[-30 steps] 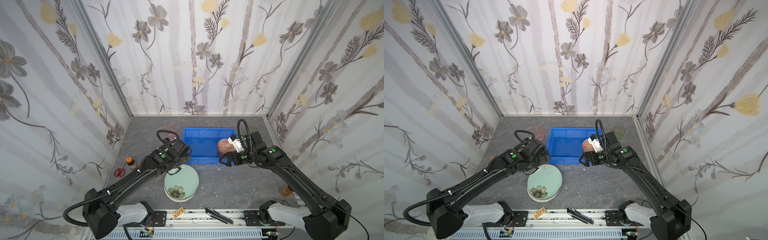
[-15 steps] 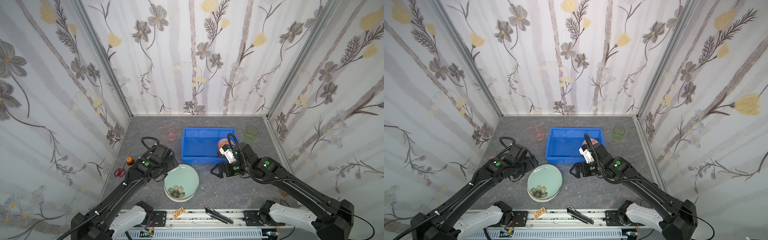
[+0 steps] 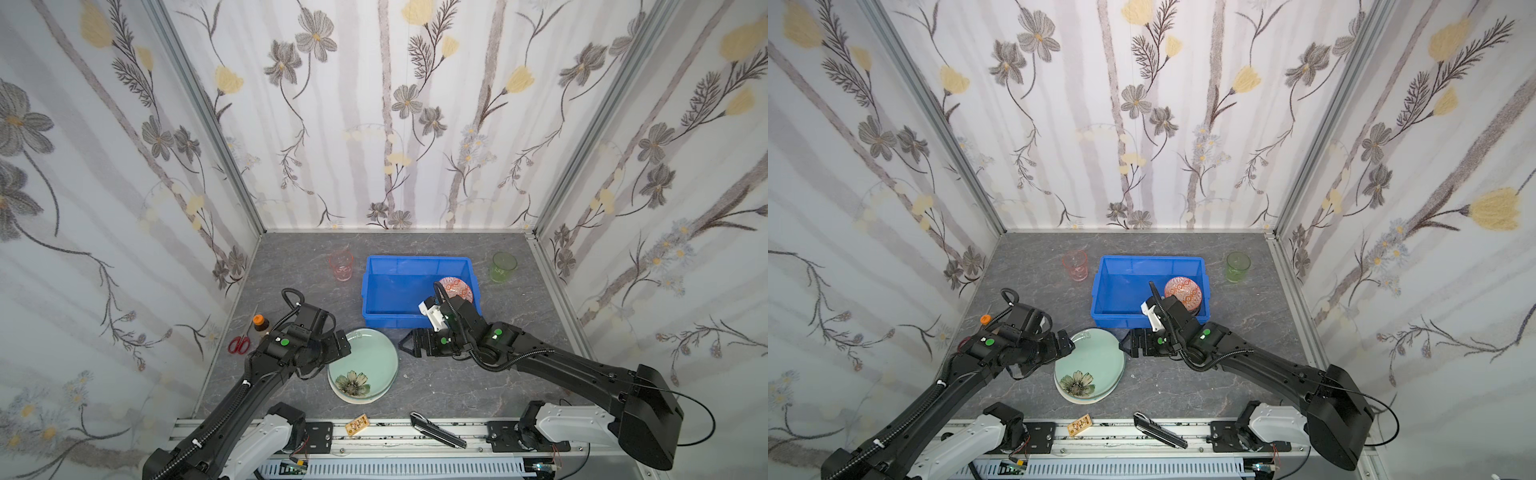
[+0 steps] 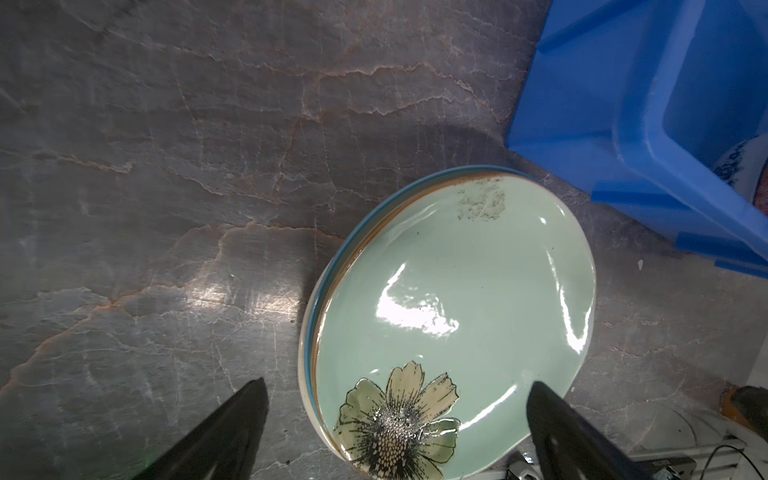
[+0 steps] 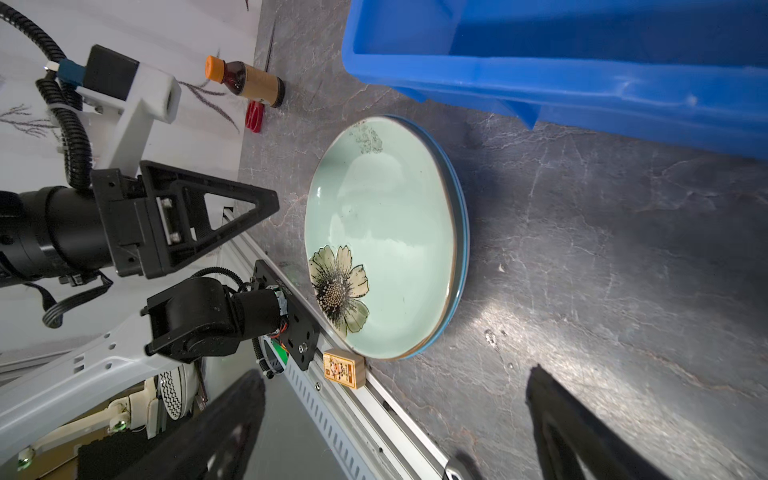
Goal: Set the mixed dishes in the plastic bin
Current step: 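Reach both grippers to the rim of the mint-green flower plate, then close both grippers on the green plate rim nearest the bin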
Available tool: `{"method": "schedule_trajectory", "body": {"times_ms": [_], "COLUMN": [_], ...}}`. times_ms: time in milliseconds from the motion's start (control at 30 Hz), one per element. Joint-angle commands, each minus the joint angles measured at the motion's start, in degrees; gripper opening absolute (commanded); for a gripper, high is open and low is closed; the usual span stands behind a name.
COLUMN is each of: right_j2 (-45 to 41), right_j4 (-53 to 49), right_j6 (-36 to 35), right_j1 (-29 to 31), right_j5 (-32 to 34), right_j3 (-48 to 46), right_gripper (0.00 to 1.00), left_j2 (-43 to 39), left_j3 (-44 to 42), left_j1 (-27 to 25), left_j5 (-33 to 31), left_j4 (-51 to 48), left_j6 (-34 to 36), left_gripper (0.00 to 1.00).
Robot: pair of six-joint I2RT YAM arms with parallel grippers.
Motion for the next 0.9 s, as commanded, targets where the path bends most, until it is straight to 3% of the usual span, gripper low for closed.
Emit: {"method": "schedule_trajectory", "body": {"times_ms": [0, 267, 400, 867], "right_j2": [2.50, 8.05, 9.64, 15.23], "right_j4": [8.58, 13.17, 14.67, 10.25], "right_j6": [1.29, 2.10, 2.51, 0.67], "right_j1": [0.50, 1.79, 2.24, 2.02], "right_j5": [-1.56, -1.66, -1.37, 1.21], "right_j3": [0.22, 1.25, 1.59, 5.83], "right_gripper": [0.96, 0.96, 0.95, 0.95], "left_j2": [-0.92, -0.36, -3.40, -10.47], "left_j3": [-1.35, -2.67, -3.09, -10.61], "left_j1": [0.36, 0.64, 0.64, 0.59], "left_j5": [5.52, 4.79, 1.45, 0.07], "left_j4": [3.10, 3.51, 3.89, 10.90], "left_j6": [2.55, -1.64, -5.08, -16.96], "left_gripper": [1.00, 1.00, 1.00, 0.98]}}
